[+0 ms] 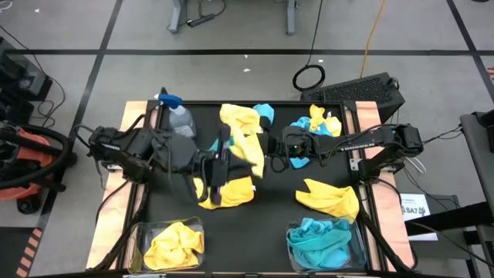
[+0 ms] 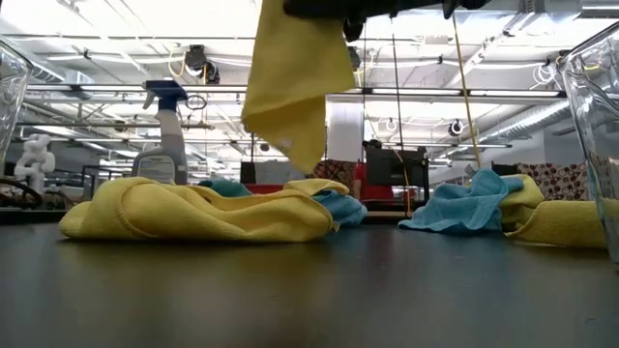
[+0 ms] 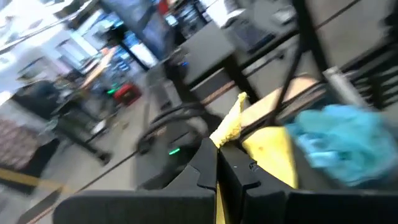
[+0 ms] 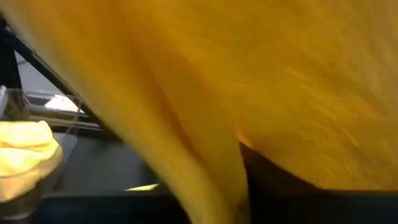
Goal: Sort microfiber towel by color & place in baskets
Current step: Put the yellow towel into the left transparent bin
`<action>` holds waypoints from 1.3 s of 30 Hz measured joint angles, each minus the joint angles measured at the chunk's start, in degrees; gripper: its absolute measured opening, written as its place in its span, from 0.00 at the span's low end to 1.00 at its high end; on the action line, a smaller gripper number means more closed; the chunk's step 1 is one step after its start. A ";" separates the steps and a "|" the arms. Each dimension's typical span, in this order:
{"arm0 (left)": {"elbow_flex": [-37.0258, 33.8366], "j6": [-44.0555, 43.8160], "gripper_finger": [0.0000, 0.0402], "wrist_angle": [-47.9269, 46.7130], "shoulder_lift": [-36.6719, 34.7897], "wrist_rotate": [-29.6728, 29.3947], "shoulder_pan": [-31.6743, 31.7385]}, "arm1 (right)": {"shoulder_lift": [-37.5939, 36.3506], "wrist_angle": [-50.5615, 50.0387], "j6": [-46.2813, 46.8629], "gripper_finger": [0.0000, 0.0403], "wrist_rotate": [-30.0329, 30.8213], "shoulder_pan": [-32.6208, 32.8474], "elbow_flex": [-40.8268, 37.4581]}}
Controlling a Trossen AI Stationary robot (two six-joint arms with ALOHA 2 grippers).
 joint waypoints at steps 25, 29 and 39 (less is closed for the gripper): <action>-18.77 -27.15 0.37 -23.37 0.09 -10.46 -5.45 | -10.74 -1.07 -11.15 0.00 -1.99 4.02 -0.04; -20.70 -30.08 0.59 -21.58 0.11 -21.05 -4.88 | -13.53 -5.60 -13.09 0.00 -1.75 5.74 -0.02; -20.55 -32.82 0.94 -11.83 -2.27 -25.38 -3.48 | -17.57 -15.96 -13.35 0.00 -1.50 8.81 -0.02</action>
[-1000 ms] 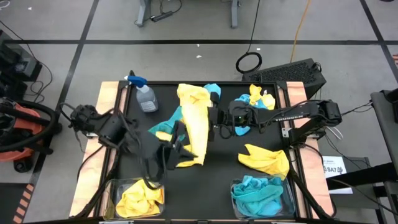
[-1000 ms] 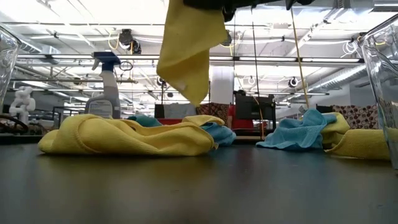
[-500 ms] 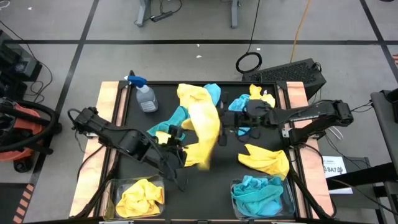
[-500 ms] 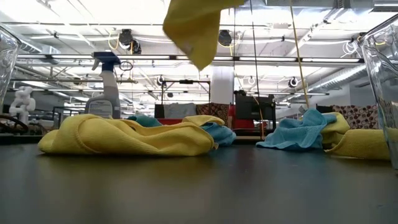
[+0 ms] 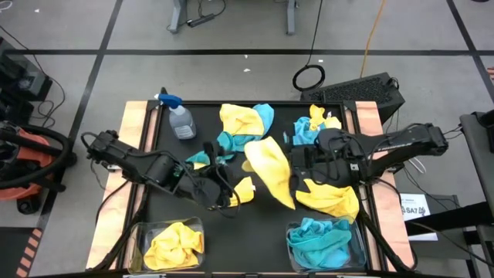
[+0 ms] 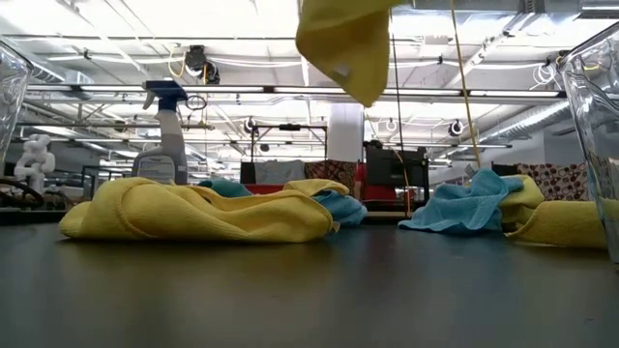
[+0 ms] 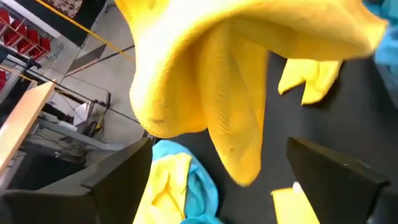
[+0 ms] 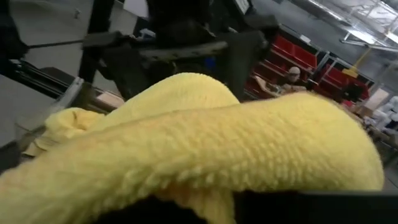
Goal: Sort microfiber towel by color & place in baskets
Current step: Put the yellow towel into the left transparent bin
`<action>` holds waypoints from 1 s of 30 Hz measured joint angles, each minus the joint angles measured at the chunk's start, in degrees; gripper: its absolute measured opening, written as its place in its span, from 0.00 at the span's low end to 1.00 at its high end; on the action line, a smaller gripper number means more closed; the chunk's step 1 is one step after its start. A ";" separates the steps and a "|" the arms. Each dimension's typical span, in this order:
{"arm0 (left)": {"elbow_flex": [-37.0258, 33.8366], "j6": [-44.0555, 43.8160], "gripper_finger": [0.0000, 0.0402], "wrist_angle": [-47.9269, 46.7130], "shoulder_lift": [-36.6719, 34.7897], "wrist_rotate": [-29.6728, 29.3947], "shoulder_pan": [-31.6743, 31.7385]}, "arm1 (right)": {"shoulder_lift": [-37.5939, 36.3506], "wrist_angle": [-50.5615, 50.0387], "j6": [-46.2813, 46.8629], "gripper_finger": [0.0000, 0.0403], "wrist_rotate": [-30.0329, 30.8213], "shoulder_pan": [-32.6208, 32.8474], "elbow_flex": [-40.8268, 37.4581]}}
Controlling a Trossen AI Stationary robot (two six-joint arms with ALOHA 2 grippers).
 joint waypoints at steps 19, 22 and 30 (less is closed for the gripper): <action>-0.11 8.07 0.75 10.83 2.96 8.04 5.72 | -0.30 -0.72 0.02 0.01 -0.12 4.61 0.00; -0.09 9.99 0.48 10.85 3.12 10.20 5.63 | -0.28 -1.72 0.28 0.03 -0.14 4.63 0.00; -0.09 14.00 0.04 10.77 2.76 10.29 5.14 | -0.28 -5.77 2.03 0.05 -0.25 4.61 0.00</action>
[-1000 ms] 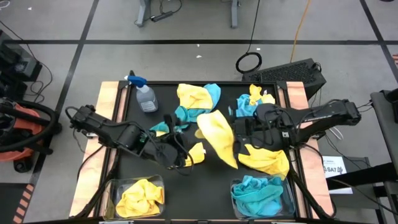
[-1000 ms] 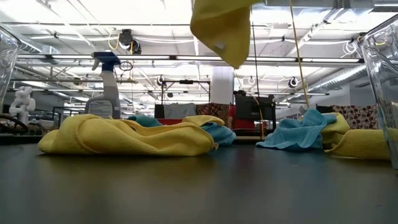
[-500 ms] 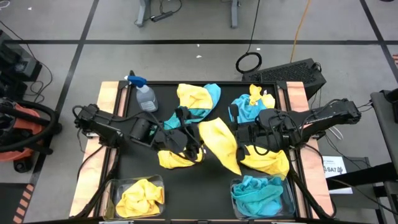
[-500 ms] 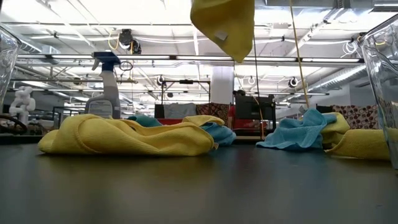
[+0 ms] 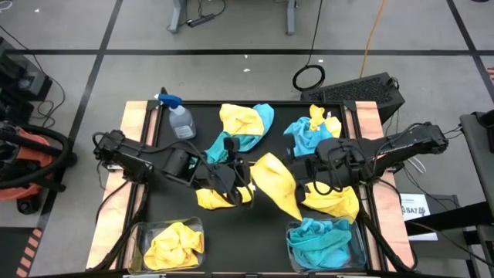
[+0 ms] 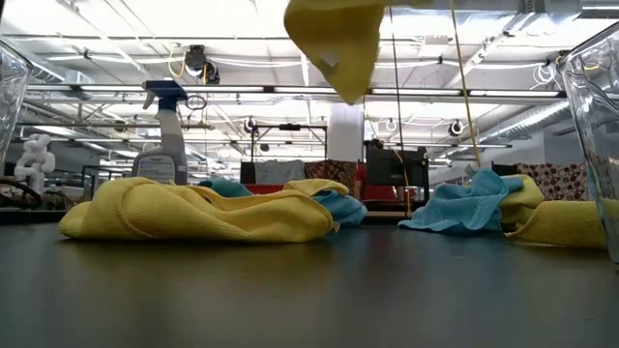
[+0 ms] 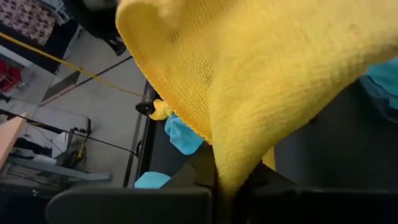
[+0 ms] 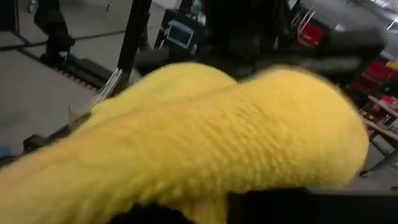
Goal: Sort microfiber towel by color & place in baskets
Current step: Put the yellow towel into the left transparent bin
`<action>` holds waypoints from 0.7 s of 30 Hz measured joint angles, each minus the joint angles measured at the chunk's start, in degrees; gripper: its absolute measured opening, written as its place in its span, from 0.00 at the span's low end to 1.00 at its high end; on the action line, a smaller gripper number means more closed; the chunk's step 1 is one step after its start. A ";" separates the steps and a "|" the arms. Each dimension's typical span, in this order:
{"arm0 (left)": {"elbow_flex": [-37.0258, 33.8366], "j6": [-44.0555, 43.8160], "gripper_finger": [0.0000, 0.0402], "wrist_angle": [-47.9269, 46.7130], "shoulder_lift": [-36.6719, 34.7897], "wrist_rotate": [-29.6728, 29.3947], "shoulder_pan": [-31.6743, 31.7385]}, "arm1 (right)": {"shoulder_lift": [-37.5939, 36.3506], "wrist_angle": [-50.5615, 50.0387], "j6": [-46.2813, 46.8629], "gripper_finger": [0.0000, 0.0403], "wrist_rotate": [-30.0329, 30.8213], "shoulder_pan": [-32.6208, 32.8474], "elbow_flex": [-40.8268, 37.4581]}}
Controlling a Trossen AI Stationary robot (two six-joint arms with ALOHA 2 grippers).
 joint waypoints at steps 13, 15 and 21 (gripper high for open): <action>0.04 -3.41 0.02 -11.77 -9.06 -0.83 -7.02 | 0.07 -14.54 7.34 0.48 1.10 0.00 0.00; 0.04 -5.11 0.02 -15.43 -11.29 1.49 -8.87 | 0.07 -15.54 7.84 0.52 2.25 0.00 0.00; 0.04 -13.39 0.02 -24.06 -17.31 10.26 -13.97 | 0.07 -15.93 7.87 0.55 1.88 0.00 0.00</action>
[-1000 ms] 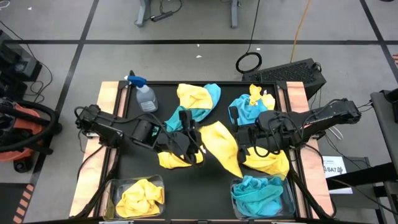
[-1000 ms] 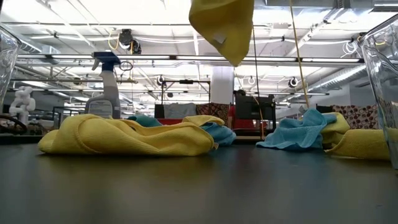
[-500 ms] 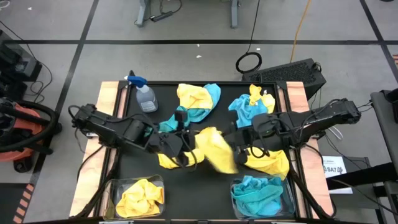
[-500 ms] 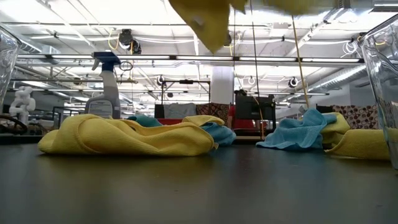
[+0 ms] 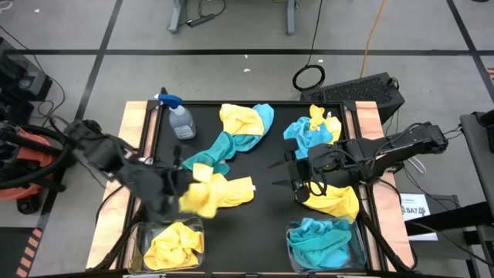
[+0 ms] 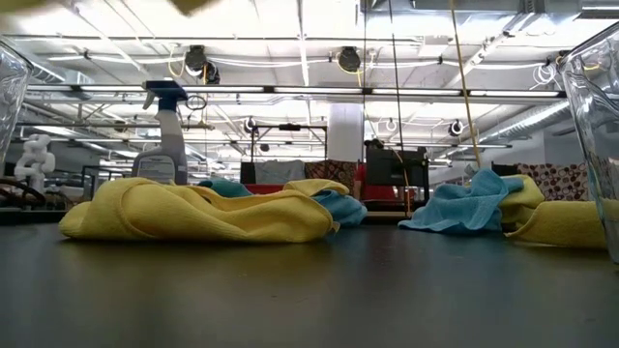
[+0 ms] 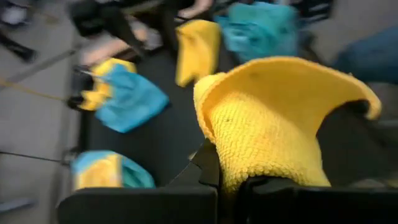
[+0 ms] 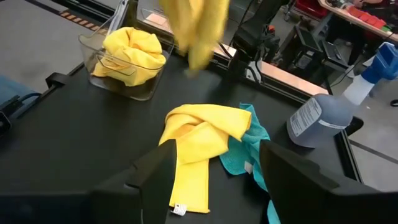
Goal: Sort microfiber towel by color & place in baskets
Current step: Put the yellow towel into the left transparent bin
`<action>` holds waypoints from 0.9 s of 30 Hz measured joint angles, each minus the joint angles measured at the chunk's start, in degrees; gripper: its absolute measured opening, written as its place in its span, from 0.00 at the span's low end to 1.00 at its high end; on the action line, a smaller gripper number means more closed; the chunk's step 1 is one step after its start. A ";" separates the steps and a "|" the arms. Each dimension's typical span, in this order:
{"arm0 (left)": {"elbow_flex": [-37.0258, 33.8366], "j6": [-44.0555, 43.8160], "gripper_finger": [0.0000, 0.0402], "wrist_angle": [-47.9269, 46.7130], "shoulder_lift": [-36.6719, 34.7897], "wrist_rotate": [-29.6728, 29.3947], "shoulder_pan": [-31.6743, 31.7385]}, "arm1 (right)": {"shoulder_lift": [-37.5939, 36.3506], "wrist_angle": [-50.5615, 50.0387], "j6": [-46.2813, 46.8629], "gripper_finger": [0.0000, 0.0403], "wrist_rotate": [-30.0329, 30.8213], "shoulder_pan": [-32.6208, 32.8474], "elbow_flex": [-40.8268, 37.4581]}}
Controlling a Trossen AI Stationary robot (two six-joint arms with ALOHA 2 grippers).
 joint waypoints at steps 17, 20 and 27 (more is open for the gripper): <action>-11.00 -30.29 0.04 -11.92 -1.94 8.59 -12.87 | 0.00 -0.07 0.70 0.50 -0.39 0.00 0.00; -16.67 -33.73 0.04 -8.34 -1.87 10.37 -14.40 | 0.00 -0.04 0.82 0.50 -0.39 0.00 0.00; -27.88 -41.96 0.04 6.36 -1.85 12.62 -19.06 | 0.00 -0.09 0.90 0.50 -0.39 0.00 0.00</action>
